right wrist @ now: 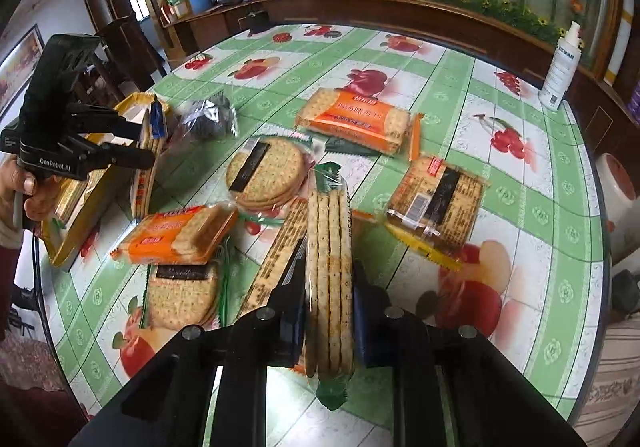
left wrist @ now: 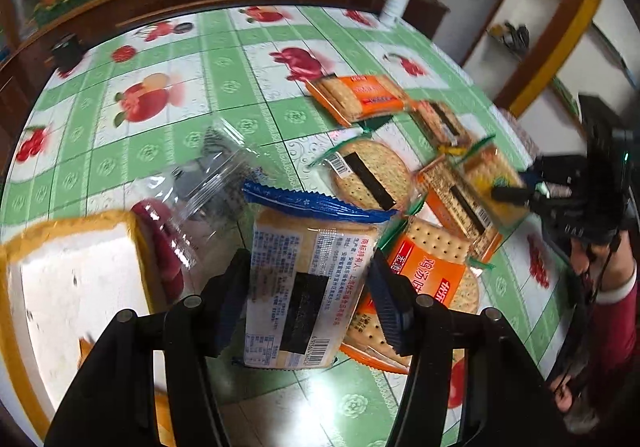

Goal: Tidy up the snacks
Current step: 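Carry both packs to the white box and open both tools inside it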

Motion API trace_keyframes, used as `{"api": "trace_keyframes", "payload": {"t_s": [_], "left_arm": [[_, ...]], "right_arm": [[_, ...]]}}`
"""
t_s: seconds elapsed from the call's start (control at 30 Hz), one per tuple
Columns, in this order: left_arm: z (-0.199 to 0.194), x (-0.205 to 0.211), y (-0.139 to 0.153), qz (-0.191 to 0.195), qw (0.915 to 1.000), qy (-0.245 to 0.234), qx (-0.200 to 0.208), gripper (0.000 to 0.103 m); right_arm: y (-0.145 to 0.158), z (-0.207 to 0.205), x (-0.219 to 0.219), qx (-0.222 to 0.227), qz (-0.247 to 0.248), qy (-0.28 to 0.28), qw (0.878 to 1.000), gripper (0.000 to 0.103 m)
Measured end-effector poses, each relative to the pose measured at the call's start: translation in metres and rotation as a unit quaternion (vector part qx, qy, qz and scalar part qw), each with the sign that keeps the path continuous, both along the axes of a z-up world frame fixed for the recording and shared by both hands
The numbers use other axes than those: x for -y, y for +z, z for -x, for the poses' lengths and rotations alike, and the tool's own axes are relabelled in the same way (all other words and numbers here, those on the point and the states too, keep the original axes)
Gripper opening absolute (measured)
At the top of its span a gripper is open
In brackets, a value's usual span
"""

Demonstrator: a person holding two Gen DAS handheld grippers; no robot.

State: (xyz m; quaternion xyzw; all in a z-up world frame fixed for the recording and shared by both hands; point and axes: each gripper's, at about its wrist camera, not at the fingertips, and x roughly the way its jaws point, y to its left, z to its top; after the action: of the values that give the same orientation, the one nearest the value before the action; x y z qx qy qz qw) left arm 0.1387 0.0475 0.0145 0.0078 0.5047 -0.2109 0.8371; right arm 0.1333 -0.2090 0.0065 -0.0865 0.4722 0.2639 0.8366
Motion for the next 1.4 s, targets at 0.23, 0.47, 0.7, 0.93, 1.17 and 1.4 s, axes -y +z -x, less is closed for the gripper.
{"api": "trace_keyframes", "payload": {"t_s": [0.23, 0.47, 0.7, 0.93, 1.17, 1.4], "left_arm": [[0.021, -0.019, 0.018, 0.037, 0.9967, 0.065, 0.032, 0.056], [0.047, -0.032, 0.031, 0.061, 0.9885, 0.118, 0.072, 0.055], [0.074, -0.041, 0.041, 0.064, 0.9797, 0.156, 0.109, 0.054], [0.115, -0.050, 0.076, 0.027, 0.9607, 0.201, 0.189, 0.054], [0.147, -0.071, 0.095, -0.022, 0.9344, 0.258, 0.245, 0.055], [0.162, -0.089, 0.098, -0.062, 0.9120, 0.304, 0.269, 0.055]], "right_arm": [[0.009, 0.020, -0.003, 0.015, -0.025, -0.013, 0.999, 0.020], [0.040, 0.049, -0.022, 0.055, -0.065, -0.005, 0.996, 0.019], [0.063, 0.072, -0.049, 0.085, -0.096, 0.017, 0.992, 0.019], [0.079, 0.086, -0.072, 0.108, -0.110, 0.029, 0.988, 0.019], [0.082, 0.092, -0.100, 0.115, -0.129, 0.040, 0.984, 0.019], [0.081, 0.097, -0.138, 0.112, -0.141, 0.063, 0.982, 0.019]]}}
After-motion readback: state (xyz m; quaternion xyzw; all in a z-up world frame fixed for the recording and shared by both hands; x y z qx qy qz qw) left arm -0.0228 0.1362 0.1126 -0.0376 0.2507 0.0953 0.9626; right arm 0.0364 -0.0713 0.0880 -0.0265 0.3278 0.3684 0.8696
